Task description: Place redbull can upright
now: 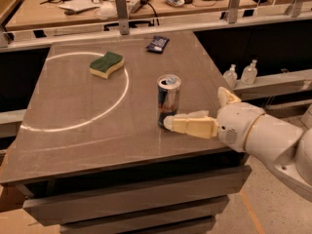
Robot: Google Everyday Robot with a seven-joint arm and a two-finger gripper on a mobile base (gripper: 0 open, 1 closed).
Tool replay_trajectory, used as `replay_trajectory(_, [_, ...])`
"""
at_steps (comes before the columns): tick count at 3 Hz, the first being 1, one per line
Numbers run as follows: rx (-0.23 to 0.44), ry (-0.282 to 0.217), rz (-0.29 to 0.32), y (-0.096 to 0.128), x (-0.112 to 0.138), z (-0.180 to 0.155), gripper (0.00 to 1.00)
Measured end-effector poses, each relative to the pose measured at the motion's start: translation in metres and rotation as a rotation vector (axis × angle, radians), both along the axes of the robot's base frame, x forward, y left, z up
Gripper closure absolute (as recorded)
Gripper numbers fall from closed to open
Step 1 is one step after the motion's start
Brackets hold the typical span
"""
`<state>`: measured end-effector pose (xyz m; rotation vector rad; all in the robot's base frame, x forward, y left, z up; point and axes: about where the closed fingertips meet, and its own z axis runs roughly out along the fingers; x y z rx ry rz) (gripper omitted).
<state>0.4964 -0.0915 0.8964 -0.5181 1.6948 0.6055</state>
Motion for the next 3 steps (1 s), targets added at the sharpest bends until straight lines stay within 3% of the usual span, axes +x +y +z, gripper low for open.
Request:
replay_trajectory(1, [-0.045, 0.030, -0.086, -0.030, -0.006, 0.001, 0.00])
replay_trajectory(2, [-0.068, 0.047, -0.135, -0.045, -0.010, 0.001, 0.00])
replay_trajectory(3, [-0.068, 0.047, -0.135, -0.045, -0.010, 0.001, 0.00])
